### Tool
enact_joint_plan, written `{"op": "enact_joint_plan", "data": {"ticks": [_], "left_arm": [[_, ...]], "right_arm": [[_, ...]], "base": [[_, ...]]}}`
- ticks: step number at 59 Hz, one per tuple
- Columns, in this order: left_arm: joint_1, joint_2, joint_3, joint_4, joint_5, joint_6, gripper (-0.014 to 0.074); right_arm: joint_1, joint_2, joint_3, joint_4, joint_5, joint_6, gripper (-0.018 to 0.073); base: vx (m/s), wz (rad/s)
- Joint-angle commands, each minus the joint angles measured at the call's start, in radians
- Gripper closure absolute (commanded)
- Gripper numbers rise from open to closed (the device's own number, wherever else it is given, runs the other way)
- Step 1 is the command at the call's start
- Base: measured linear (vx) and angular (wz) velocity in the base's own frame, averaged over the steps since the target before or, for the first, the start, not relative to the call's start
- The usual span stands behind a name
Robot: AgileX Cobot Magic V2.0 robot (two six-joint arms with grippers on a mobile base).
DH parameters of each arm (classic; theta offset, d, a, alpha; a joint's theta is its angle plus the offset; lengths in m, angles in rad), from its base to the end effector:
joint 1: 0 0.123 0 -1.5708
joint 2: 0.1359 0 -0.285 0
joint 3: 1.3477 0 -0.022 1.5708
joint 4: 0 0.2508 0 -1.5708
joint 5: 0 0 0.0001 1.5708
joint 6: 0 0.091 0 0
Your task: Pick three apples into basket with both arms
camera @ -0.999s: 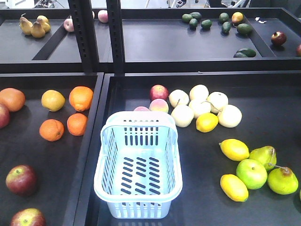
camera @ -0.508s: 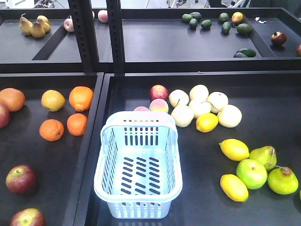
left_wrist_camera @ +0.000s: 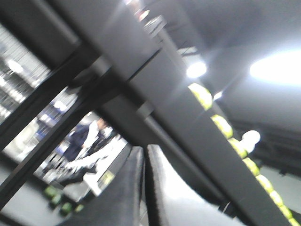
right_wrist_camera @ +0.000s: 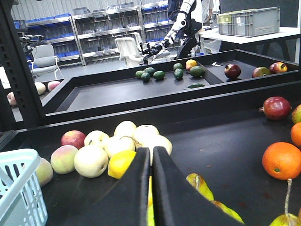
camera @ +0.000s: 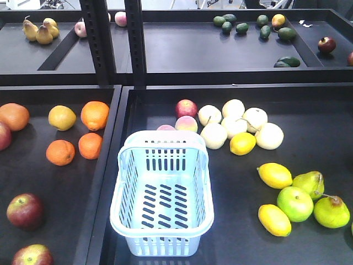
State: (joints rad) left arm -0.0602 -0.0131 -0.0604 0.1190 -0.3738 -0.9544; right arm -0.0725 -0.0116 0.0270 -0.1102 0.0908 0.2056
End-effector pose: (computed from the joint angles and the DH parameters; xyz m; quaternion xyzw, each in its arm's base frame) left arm 0.0393 -0.0063 0.2658 -0.1720 0.4658 -0.3887 0.7761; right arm 0.0565 -0.0050 0.1965 0.0635 0.7108 0.0046 0.7005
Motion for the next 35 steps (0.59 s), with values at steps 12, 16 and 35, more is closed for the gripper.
{"op": "enact_joint_plan", "data": {"ticks": [12,16,35], "left_arm": [[-0.001,0.181,-0.294,0.243,0.005,-0.043,0.0602],[-0.001,0.262,-0.359,0.321,0.005,-0.055,0.0602],[-0.002,0.673,-0.547,0.665,-0.146,-0.32,0.0602]], "right_arm": [[0.001,-0.012,0.013,-0.012,-0.074,-0.005,0.0564],[0.001,-0.012,0.013,-0.012,-0.074,-0.005,0.0564],[0.001,-0.012,0.013,-0.012,-0.075,-0.005,0.0564]], "base": [[0.0,0.0],[0.0,0.0],[0.0,0.0]]}}
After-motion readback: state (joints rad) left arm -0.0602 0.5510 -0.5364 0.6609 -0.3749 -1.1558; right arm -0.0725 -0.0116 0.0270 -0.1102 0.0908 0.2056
